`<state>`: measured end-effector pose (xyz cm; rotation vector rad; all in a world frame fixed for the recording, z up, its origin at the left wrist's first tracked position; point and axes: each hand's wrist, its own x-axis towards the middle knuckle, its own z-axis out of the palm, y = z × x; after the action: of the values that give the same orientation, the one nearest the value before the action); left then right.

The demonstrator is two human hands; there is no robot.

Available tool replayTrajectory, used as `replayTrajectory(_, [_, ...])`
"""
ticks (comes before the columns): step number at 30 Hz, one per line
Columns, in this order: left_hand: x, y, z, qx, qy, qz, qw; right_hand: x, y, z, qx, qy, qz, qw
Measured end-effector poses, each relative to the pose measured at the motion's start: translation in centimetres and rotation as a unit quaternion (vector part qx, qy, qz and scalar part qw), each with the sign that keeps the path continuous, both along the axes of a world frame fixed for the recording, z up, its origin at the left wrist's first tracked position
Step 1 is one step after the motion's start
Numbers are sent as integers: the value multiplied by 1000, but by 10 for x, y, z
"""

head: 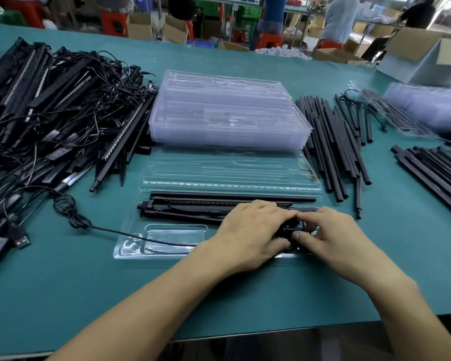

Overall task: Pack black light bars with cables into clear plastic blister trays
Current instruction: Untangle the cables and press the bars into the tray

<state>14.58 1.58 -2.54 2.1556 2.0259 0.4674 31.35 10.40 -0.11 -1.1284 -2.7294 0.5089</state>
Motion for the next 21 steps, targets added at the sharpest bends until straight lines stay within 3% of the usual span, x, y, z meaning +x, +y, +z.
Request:
replayTrajectory(9, [2,-4,-4,14,41,-19,999,14,-21,-4,42,-55,-35,997])
replayTrajectory(13, [3,-8,-6,23,77,-23,996,13,-8,13,4,-81,-13,997])
replayTrajectory(18, [5,-10,-7,38,92,-20,995,-46,39,18,39,68,-64,995])
replayTrajectory(21, [4,-10,-7,33,83,-16,996,-92,72,10,35,-56,-103,992])
